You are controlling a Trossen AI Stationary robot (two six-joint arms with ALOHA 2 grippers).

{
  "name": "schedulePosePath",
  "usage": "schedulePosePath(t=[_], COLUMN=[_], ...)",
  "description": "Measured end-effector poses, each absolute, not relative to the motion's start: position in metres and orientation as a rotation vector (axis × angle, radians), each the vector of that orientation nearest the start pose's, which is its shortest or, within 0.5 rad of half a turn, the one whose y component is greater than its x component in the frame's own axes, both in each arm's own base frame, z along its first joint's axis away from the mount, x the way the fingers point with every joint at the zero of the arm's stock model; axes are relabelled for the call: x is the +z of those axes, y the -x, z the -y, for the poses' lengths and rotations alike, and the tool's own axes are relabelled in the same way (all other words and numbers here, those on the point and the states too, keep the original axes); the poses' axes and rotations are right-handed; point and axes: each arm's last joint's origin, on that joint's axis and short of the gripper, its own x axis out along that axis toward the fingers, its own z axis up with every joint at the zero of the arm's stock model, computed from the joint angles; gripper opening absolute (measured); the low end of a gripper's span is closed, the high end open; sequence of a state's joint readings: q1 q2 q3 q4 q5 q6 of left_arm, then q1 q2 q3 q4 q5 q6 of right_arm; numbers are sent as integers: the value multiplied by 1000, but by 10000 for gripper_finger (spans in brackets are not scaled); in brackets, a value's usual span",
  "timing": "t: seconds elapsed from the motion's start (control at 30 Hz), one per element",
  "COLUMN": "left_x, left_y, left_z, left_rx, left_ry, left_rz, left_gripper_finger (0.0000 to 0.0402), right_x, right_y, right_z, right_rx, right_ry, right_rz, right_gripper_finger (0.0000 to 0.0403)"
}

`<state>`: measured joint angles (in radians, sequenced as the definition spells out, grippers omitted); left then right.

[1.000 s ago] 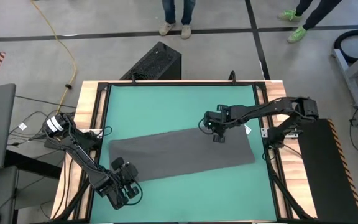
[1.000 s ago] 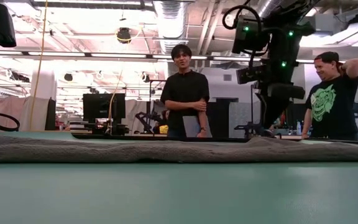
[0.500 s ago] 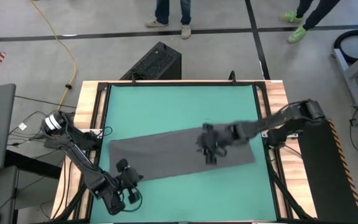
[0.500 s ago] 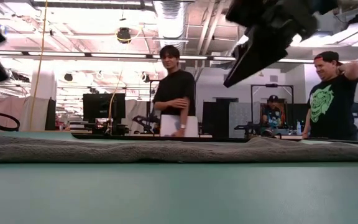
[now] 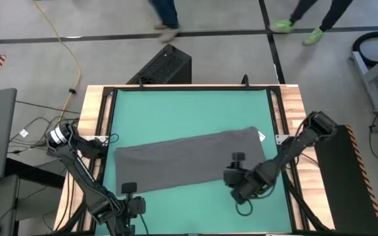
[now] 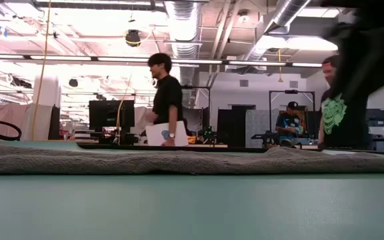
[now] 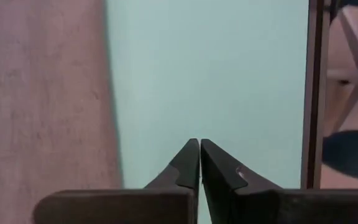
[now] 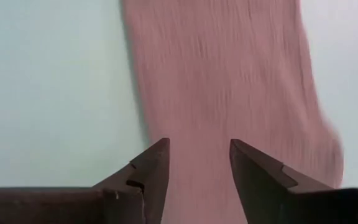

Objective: Roll towel
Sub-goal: Roll the gray towel

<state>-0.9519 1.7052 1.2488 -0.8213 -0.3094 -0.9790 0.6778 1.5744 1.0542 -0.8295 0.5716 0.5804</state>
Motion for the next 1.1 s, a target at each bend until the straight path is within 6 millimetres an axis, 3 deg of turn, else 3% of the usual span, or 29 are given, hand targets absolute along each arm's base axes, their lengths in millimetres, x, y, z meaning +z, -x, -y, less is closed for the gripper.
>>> schedulePosePath(t=[0.1, 0.23, 0.47, 0.8, 1.1], left_x=[205, 183, 167, 167, 168], left_y=[-198, -198, -203, -157, -150], left_z=[266, 272, 271, 277, 273], left_rx=[3, -44, 28, 155, 259], left_ry=[76, 11, 107, -115, -180], left_rz=[-1249, -1383, -1511, -1526, -1437], left_gripper_finger=[29, 78, 154, 162, 162], right_x=[200, 186, 179, 179, 179], right_y=[-212, -193, -184, -184, -184], right_z=[-175, -184, -192, -193, -193], right_rx=[-254, -287, -315, -347, -363], right_ry=[245, 356, 376, 333, 305], right_rz=[-1151, -1268, -1283, -1268, -1259], right_gripper_finger=[199, 216, 245, 245, 245])
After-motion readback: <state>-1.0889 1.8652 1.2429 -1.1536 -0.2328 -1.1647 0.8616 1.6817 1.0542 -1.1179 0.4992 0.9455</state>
